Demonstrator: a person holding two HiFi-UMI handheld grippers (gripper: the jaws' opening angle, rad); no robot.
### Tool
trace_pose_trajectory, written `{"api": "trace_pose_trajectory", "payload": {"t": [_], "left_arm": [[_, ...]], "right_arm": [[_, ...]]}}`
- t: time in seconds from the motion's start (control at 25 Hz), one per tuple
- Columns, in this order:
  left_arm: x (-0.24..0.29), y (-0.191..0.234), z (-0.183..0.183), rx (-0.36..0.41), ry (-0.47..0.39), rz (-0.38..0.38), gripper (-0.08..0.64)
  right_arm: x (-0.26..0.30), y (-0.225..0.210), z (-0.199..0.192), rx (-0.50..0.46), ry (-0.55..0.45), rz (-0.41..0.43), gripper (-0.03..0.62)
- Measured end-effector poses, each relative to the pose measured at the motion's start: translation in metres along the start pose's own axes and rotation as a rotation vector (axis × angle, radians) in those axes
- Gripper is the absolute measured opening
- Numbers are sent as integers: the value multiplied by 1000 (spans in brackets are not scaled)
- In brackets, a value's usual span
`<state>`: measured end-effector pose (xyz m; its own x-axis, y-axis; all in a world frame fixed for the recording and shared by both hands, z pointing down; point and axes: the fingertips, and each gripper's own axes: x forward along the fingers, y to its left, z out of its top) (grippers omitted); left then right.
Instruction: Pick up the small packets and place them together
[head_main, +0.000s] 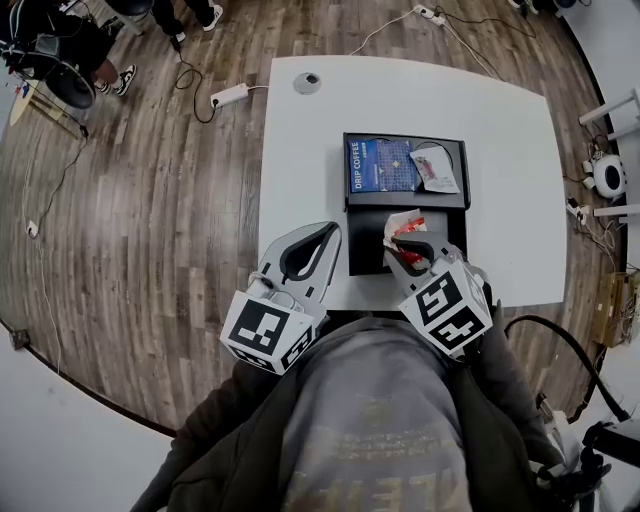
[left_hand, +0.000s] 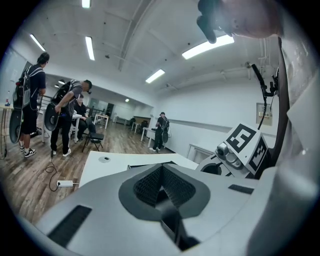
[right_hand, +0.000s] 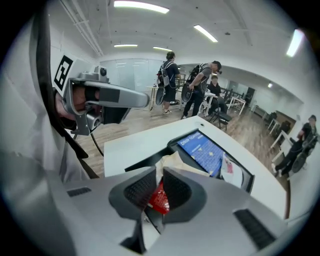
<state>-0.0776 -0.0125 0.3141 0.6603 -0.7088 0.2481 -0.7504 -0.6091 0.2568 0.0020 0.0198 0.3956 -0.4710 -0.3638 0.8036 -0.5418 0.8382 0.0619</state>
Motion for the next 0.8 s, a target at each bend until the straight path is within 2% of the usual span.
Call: {"api": "trace_pose_trajectory", "payload": {"t": [0.4, 0.8], "left_arm": [[-21, 19, -1, -39, -43, 81, 3], [-30, 46, -9, -100, -57, 174, 3]], "right_arm": [[-10, -30, 38, -65, 9, -19, 46], [9, -71, 69, -117, 25, -43, 46]]}}
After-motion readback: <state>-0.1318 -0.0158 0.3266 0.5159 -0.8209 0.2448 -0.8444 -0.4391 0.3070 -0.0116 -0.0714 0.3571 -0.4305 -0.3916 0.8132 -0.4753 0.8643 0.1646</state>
